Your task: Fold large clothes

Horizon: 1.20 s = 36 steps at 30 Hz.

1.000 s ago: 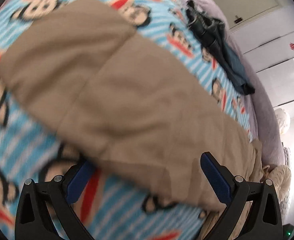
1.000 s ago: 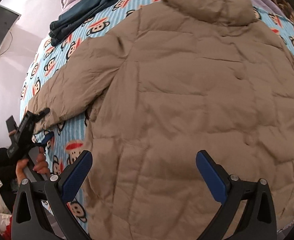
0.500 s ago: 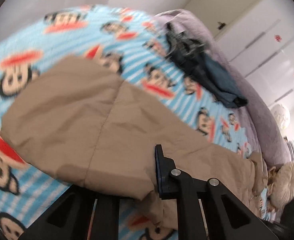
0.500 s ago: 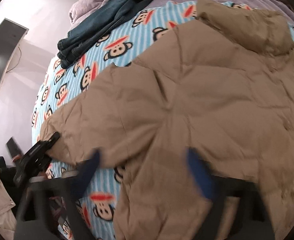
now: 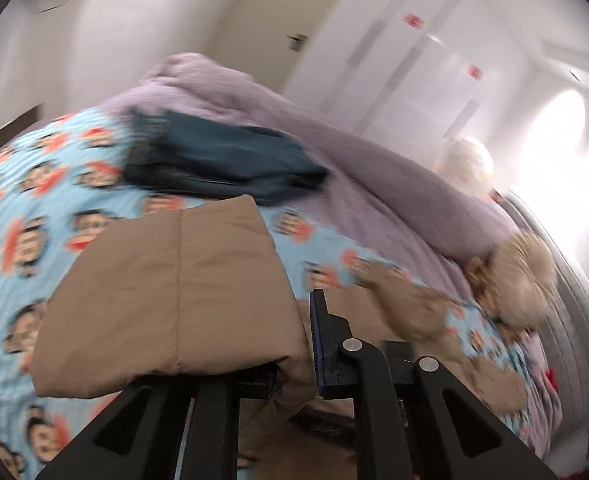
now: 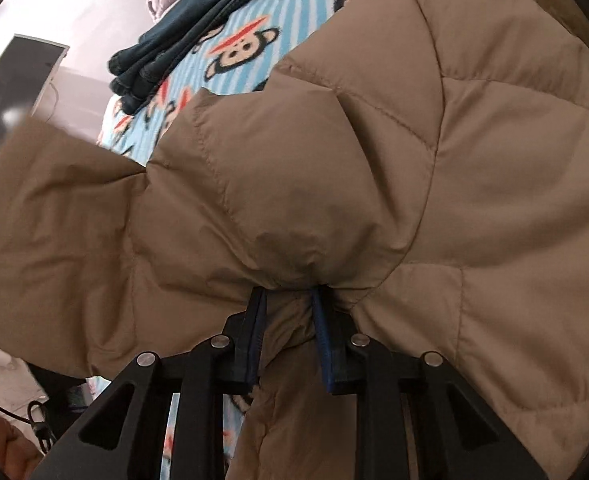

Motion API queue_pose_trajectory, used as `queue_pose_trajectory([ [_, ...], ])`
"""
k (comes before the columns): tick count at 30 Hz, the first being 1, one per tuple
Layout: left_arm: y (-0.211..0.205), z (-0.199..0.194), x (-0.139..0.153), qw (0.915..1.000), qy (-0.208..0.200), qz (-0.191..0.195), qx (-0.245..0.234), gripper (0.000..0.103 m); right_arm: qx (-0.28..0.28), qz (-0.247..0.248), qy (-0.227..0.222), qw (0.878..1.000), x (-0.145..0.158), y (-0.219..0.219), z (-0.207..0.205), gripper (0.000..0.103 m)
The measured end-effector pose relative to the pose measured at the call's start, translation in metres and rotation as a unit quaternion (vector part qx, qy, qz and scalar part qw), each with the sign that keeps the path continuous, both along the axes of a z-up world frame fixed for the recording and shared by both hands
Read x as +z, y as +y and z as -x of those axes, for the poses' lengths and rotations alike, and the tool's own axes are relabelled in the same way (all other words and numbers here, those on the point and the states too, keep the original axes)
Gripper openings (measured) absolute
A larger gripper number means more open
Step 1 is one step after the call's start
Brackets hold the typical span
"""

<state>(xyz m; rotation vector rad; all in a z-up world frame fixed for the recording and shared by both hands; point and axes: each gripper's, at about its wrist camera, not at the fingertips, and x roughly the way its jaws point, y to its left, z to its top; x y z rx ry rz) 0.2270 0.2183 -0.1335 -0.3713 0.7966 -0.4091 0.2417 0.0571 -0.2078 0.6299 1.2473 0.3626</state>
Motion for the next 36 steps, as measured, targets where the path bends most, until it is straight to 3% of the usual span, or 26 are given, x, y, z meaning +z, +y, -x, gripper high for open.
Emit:
queue_pose_trajectory([
  [4, -0.082, 0.002, 0.007, 0.9962, -0.006, -0.018, -0.084, 0.015, -0.016, -0.021, 0.001, 1.0, 0.023, -0.039, 0.023, 0.026],
  [7, -0.146, 0.008, 0.001, 0.9875, -0.004, -0.04, -0.152, 0.015, -0.07, -0.004, -0.001, 0.998, 0.041, -0.103, 0.06, 0.026],
  [13, -0.257, 0.031, -0.067, 0.9543, 0.026, -0.183, -0.234, 0.016, -0.17, 0.08, 0.014, 0.982, 0.064, -0.222, 0.129, 0.027],
  [16, -0.273, 0.045, -0.096, 0.9395, 0.048, -0.23, -0.249, 0.016, -0.193, 0.102, 0.025, 0.976, 0.074, -0.258, 0.143, 0.027],
  [18, -0.272, 0.053, -0.103, 0.9345, 0.049, -0.251, -0.248, 0.016, -0.198, 0.107, 0.029, 0.974, 0.081, -0.271, 0.144, 0.027],
  [19, -0.265, 0.056, -0.104, 0.9338, 0.049, -0.254, -0.247, 0.023, -0.198, 0.109, 0.029, 0.974, 0.087, -0.276, 0.143, 0.027],
  [20, -0.262, 0.058, -0.103, 0.9338, 0.049, -0.255, -0.246, 0.037, -0.195, 0.111, 0.029, 0.974, 0.094, -0.279, 0.14, 0.028],
  [21, -0.256, 0.061, -0.096, 0.9356, 0.044, -0.255, -0.241, 0.077, -0.191, 0.115, 0.026, 0.975, 0.1, -0.281, 0.135, 0.033],
  [22, -0.249, 0.064, -0.088, 0.9402, 0.031, -0.253, -0.226, 0.095, -0.185, 0.119, 0.021, 0.975, 0.108, -0.282, 0.13, 0.045],
  [25, -0.219, 0.076, -0.066, 0.9468, 0.012, -0.249, -0.204, 0.095, -0.166, 0.14, -0.006, 0.976, 0.13, -0.276, 0.115, 0.068],
  [28, -0.172, 0.077, -0.047, 0.9586, -0.007, -0.25, -0.136, 0.095, -0.124, 0.178, -0.048, 0.975, 0.155, -0.249, 0.091, 0.083],
  [30, -0.137, 0.067, -0.04, 0.9661, -0.005, -0.25, -0.064, 0.095, -0.08, 0.219, -0.093, 0.968, 0.179, -0.224, 0.07, 0.083],
  [33, -0.086, 0.04, -0.051, 0.9723, 0.057, -0.226, 0.017, 0.095, -0.018, 0.285, -0.159, 0.945, 0.199, -0.179, 0.058, 0.086],
  [36, -0.055, 0.021, -0.075, 0.9719, 0.114, -0.199, 0.052, 0.095, 0.062, 0.382, -0.223, 0.895, 0.197, -0.107, 0.04, 0.087],
])
